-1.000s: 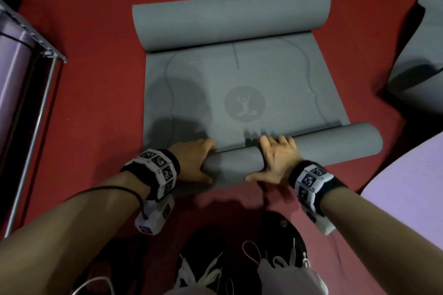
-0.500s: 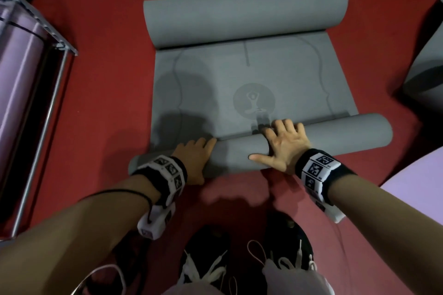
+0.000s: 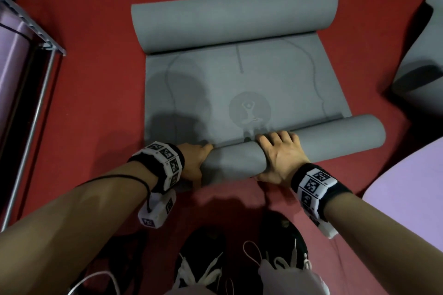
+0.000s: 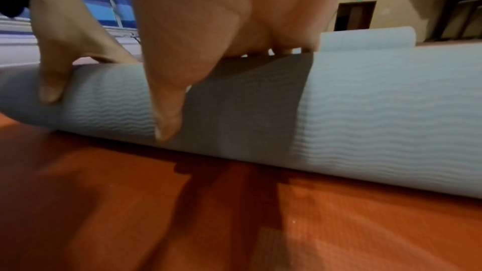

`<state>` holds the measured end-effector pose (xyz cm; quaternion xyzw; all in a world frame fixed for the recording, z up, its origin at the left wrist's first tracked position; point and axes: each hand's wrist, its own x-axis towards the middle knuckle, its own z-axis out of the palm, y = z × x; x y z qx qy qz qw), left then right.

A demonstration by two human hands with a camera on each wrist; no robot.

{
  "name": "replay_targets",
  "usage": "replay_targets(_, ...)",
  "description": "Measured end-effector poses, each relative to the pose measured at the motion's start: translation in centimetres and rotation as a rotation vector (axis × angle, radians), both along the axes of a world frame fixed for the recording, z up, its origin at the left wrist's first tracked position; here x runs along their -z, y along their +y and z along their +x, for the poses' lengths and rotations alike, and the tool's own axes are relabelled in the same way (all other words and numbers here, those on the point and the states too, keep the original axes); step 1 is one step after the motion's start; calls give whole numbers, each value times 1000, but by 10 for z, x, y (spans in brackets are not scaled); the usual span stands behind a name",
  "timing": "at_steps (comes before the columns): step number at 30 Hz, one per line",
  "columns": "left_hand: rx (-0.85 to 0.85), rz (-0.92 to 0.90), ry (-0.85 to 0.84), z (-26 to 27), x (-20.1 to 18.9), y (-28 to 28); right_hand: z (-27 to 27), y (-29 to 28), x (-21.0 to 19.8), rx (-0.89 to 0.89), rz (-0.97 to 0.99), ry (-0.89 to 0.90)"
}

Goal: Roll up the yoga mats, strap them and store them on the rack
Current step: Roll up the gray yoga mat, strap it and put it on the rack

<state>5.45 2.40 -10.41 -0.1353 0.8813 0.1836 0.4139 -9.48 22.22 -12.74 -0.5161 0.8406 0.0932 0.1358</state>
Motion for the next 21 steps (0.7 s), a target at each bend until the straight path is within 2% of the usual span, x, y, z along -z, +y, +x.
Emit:
replay_targets(4, -1, 79, -102, 10, 6, 13, 10, 20, -4, -10, 46, -74)
replay_targets(7, 14, 108, -105, 16, 8, 16, 17, 23, -6, 9, 117, -99)
replay_targets(10, 171, -4, -70, 13, 8, 12, 14, 20, -10, 27, 112, -152)
replay_targets(12, 212, -39, -70, 6, 5, 7, 8, 15, -15, 37, 112, -209)
replay_targets(16, 150, 32, -28, -2, -3, -5, -5, 2, -20, 47, 139, -278)
replay_targets(21, 81, 36, 80, 6, -5, -20, -20, -16, -25, 41, 182, -308)
